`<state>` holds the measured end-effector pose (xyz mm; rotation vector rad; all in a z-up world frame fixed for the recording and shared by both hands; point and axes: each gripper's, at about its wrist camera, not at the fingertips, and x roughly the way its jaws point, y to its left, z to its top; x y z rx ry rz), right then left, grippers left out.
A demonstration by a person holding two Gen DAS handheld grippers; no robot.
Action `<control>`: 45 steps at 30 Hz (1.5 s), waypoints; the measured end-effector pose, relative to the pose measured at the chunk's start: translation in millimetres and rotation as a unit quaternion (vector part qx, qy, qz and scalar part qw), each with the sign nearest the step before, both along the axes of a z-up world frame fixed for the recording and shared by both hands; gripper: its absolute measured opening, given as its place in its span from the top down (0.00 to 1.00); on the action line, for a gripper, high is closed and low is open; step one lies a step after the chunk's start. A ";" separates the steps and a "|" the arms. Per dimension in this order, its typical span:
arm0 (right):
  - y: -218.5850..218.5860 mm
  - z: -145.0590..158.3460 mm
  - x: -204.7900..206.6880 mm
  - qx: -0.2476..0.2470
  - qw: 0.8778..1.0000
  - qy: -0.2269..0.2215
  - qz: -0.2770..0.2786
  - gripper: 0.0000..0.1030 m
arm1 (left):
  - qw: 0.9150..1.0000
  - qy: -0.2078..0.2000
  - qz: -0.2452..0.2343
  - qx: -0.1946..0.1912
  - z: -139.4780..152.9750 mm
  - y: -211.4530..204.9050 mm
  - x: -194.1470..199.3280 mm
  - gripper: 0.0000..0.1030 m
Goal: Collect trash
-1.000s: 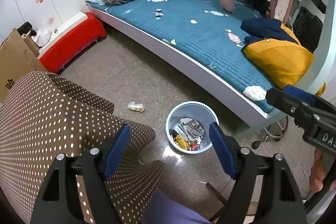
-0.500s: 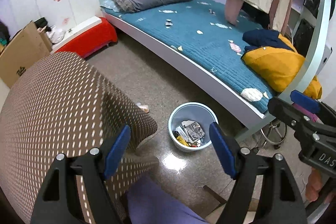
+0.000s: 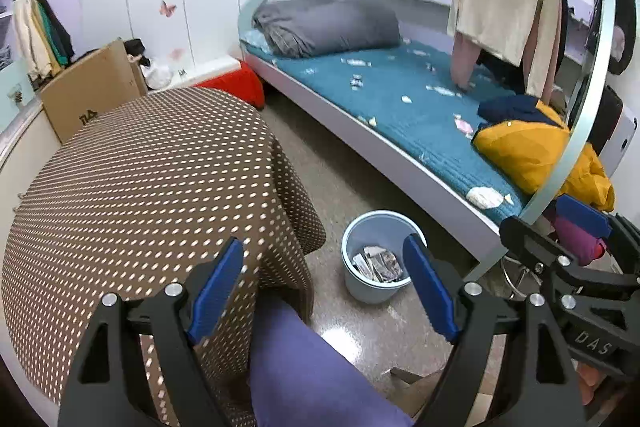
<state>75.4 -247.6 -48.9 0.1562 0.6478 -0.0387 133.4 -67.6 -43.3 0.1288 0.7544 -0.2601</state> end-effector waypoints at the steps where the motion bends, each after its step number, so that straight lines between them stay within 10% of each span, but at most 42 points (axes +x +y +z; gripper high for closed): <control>1: 3.7 1.9 -7.0 -0.004 1.000 -0.005 0.002 0.16 | 1.000 -0.004 0.005 -0.002 1.8 2.8 -6.8 0.22; 25: 34.3 61.6 -128.3 -0.034 0.986 -0.150 0.063 0.15 | 0.978 -0.170 0.124 -0.014 71.1 28.5 -161.2 0.19; 45: 32.9 61.9 -163.1 -0.039 0.980 -0.189 0.045 0.13 | 0.968 -0.206 0.143 -0.020 71.8 27.9 -199.9 0.19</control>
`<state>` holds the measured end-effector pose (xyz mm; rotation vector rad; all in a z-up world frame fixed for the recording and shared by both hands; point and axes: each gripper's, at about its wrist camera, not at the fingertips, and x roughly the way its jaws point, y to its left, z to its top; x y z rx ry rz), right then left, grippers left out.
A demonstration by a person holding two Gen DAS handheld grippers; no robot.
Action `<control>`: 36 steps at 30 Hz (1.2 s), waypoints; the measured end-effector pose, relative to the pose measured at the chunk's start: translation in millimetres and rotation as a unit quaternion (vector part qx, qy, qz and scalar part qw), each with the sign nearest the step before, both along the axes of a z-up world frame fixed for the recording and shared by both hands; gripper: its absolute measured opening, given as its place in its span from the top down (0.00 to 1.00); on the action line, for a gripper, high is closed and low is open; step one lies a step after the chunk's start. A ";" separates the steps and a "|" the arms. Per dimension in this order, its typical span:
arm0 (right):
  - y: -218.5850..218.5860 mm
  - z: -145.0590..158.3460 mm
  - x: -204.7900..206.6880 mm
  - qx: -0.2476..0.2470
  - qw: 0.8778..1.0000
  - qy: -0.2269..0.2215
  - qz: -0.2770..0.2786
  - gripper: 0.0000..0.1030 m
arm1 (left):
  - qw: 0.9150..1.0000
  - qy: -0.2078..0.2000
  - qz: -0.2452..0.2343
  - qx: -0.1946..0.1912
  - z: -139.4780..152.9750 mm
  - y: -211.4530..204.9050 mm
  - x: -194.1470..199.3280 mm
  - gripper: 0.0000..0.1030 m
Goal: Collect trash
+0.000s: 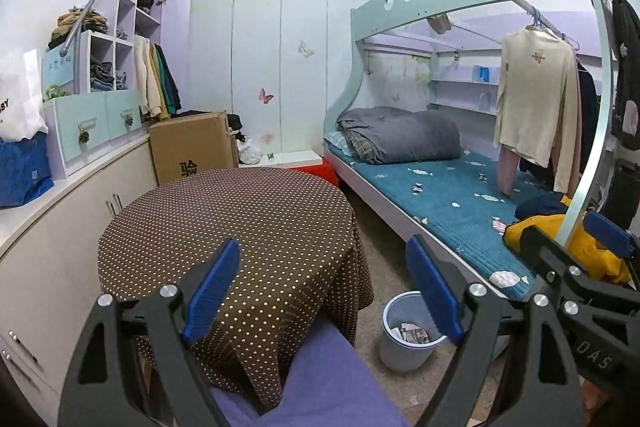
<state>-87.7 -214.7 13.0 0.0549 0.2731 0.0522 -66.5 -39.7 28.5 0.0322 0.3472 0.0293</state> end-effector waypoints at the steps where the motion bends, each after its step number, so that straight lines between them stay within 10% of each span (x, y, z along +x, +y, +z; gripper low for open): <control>1: 0.0 -0.8 -1.1 0.000 1.000 -0.001 -0.001 0.13 | 1.000 -0.003 0.002 0.003 -0.6 -0.4 -1.1 0.19; 36: 6.5 -0.5 -10.4 -0.012 1.000 -0.006 -0.009 0.12 | 1.000 0.003 -0.003 0.002 -3.8 -2.5 -6.9 0.19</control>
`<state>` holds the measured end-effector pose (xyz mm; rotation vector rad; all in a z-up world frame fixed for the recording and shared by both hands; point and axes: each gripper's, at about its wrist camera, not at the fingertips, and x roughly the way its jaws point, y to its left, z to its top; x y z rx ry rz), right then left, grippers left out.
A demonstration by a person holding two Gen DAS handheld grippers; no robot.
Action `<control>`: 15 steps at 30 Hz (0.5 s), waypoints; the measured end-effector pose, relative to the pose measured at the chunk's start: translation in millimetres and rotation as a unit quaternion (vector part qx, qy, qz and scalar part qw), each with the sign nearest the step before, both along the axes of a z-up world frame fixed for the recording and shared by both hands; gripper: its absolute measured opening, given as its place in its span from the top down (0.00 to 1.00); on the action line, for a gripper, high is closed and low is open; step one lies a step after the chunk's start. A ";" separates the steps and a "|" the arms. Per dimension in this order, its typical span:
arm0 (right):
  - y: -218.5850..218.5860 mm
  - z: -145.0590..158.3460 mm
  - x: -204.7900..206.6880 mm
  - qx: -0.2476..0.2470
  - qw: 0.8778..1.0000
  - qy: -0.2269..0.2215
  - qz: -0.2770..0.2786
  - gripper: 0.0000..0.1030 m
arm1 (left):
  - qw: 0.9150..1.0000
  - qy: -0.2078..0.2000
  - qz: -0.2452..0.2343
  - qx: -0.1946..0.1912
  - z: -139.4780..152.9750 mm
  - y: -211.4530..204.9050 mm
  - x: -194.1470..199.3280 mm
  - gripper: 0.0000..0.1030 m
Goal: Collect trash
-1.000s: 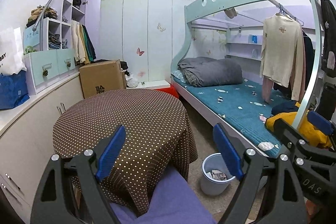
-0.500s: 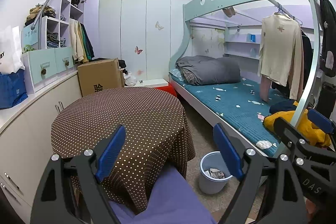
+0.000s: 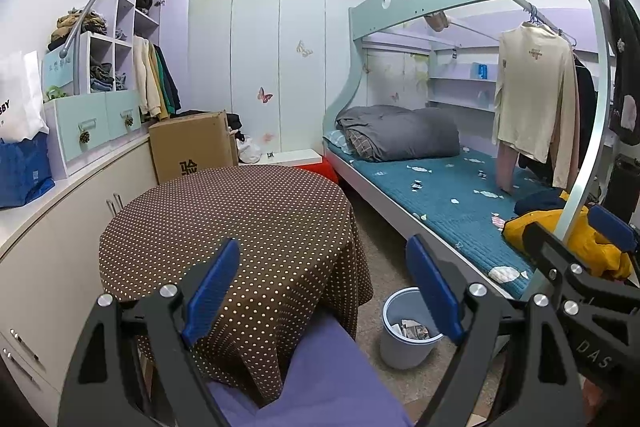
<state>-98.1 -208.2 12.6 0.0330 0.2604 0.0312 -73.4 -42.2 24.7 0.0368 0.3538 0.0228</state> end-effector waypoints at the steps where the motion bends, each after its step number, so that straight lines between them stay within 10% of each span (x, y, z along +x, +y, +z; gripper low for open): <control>1: 0.1 0.2 -0.4 0.001 1.000 0.000 0.000 0.12 | 1.000 0.000 0.000 0.000 0.0 -0.1 0.3 0.19; 15: 2.0 -2.3 0.7 0.005 1.000 0.006 0.007 0.12 | 1.000 -0.001 0.002 0.002 -1.1 1.3 -0.4 0.19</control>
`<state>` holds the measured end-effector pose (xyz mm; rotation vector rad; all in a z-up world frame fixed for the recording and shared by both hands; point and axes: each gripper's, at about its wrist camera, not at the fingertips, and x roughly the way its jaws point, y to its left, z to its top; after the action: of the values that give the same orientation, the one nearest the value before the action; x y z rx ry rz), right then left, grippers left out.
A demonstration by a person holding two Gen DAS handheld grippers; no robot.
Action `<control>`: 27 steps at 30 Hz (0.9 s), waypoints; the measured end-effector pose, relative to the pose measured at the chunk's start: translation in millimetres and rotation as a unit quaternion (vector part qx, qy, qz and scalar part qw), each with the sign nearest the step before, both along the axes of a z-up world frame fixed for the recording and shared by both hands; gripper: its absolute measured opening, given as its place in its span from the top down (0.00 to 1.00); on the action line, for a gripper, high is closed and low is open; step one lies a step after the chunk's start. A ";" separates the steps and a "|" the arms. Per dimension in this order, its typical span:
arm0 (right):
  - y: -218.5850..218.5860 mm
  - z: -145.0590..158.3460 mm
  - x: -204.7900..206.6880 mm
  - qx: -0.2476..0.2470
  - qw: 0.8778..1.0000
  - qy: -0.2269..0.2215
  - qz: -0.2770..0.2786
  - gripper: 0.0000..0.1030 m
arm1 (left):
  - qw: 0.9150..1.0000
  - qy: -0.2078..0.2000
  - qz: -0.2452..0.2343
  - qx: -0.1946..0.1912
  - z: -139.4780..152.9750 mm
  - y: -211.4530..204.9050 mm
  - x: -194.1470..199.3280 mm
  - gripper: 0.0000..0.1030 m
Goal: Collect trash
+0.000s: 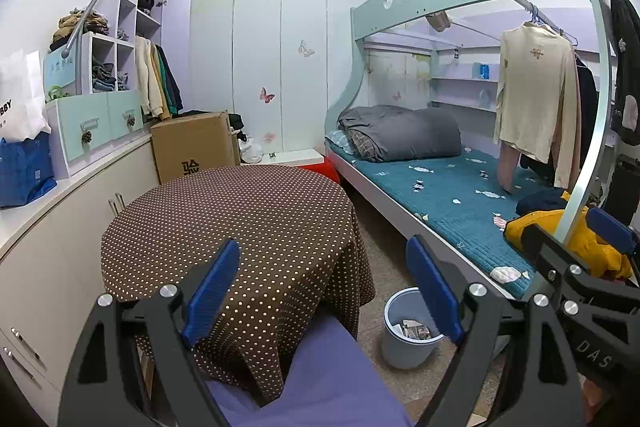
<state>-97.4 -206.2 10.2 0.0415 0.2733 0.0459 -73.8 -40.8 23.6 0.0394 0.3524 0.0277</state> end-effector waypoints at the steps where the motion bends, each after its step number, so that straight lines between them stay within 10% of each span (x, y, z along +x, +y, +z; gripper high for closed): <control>1: 0.3 0.1 0.0 0.000 1.000 0.000 -0.001 0.12 | 1.000 0.001 0.000 0.000 -0.1 0.3 -0.1 0.19; 27: 0.7 0.9 -3.4 -0.003 1.000 -0.003 -0.001 0.12 | 1.000 -0.003 0.002 0.001 -2.5 -8.2 -4.1 0.19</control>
<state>-100.8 -205.4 11.2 0.0358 0.2666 0.0440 -77.9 -49.0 21.1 0.0414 0.3465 0.0319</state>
